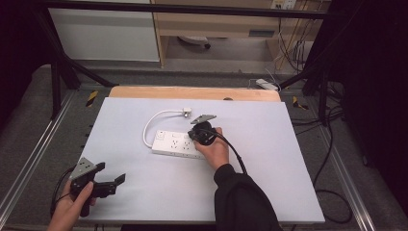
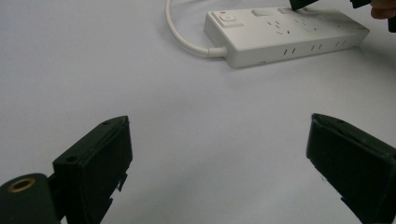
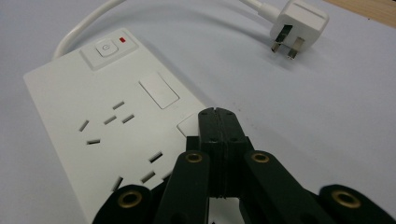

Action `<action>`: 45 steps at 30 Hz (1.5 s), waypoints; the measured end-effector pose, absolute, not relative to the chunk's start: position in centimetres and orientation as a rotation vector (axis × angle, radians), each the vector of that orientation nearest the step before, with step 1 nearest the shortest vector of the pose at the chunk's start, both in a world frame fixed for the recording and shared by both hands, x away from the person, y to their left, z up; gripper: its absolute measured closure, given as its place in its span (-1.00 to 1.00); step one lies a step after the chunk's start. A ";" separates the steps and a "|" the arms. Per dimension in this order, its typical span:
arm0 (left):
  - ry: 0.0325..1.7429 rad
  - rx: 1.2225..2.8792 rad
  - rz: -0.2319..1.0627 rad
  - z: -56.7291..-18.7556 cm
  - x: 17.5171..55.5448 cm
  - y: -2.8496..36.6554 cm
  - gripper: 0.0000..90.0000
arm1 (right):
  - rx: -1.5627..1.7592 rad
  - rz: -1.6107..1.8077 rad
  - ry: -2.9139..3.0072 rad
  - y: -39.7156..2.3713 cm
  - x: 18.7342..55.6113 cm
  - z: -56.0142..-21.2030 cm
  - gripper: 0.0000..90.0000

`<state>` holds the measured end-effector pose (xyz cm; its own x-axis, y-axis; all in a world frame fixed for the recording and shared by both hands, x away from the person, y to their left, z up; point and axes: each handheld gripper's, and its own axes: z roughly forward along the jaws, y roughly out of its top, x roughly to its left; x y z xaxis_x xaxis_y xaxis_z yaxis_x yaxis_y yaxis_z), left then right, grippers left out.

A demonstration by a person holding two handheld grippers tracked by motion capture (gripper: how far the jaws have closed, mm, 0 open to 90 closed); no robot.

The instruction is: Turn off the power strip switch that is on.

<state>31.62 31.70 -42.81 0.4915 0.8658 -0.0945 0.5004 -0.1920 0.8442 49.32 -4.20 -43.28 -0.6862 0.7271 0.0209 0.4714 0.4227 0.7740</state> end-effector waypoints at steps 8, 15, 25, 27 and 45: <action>1.142 1.848 0.517 -42.8 31.6 31.7 -0.85 | 1.027 1.153 2.353 -4.4 49.2 -42.8 1.00; 1.142 1.849 0.517 -42.8 31.6 31.7 -0.85 | 1.050 1.185 2.351 -4.6 49.0 -42.3 0.95; 1.143 1.851 0.518 -42.8 31.6 31.7 -0.85 | 1.049 1.218 2.347 -4.9 48.7 -41.5 0.83; 1.143 1.851 0.518 -42.8 31.6 31.7 -0.85 | 1.052 1.238 2.352 -4.9 48.6 -41.4 0.78; 1.145 1.852 0.515 -42.9 31.6 31.6 -0.85 | 1.132 1.283 2.330 -5.3 48.7 -40.7 -0.26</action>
